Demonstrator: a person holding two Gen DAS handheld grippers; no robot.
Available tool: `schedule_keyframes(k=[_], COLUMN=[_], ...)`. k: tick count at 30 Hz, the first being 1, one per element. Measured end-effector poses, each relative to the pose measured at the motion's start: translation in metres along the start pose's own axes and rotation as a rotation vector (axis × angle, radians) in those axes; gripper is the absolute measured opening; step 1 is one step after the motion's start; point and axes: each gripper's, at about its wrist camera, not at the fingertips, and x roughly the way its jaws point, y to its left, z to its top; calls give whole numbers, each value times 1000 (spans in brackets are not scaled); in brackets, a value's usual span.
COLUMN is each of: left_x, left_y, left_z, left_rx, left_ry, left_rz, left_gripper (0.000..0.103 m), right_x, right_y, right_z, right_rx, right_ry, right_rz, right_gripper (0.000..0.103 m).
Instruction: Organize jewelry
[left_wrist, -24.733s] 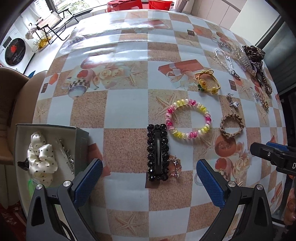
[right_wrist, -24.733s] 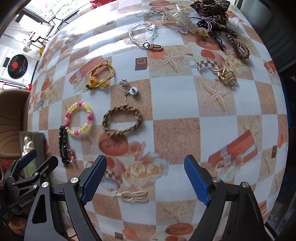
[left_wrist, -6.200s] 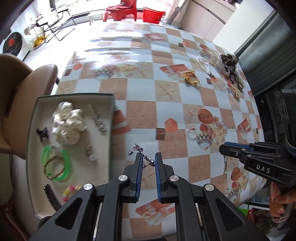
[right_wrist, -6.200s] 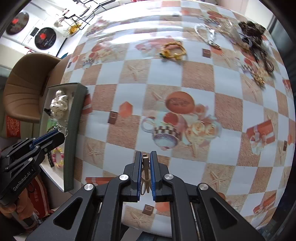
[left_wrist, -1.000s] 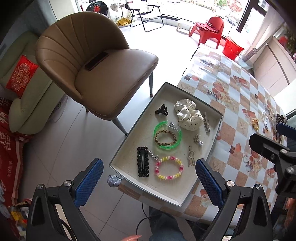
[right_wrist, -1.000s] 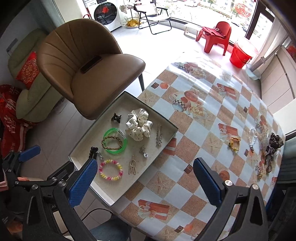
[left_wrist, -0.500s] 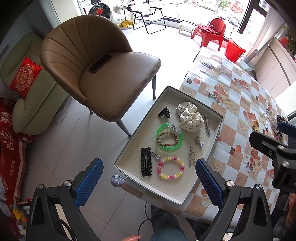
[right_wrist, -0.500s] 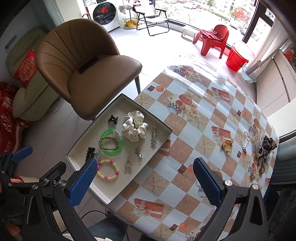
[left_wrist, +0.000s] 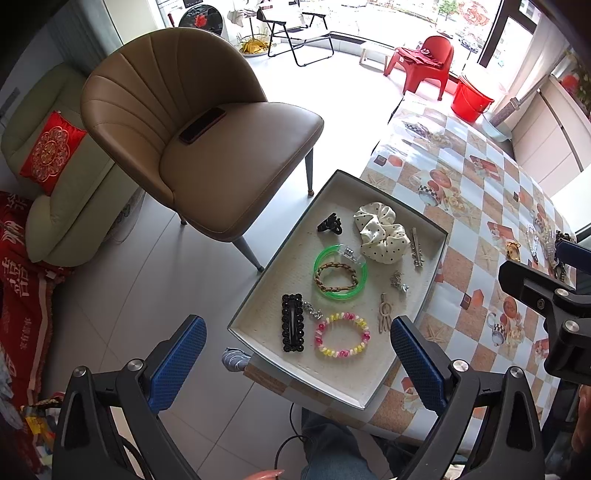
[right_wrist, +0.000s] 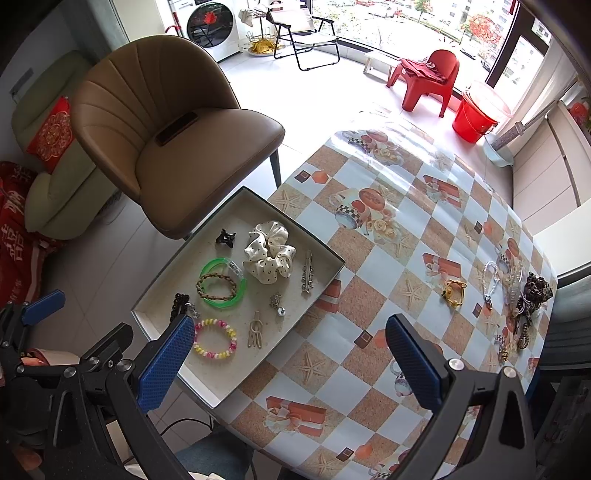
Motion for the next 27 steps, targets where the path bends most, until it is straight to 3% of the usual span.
schedule_keyframes(k=[27], left_x=[4], left_y=[-1], left_z=[2], left_rx=[-6], left_ry=[7], left_rz=[9], left_gripper=[102], right_x=[1], right_y=[0], right_z=[2], right_rx=[0], right_ry=[0], right_rz=[-1], right_gripper=[103])
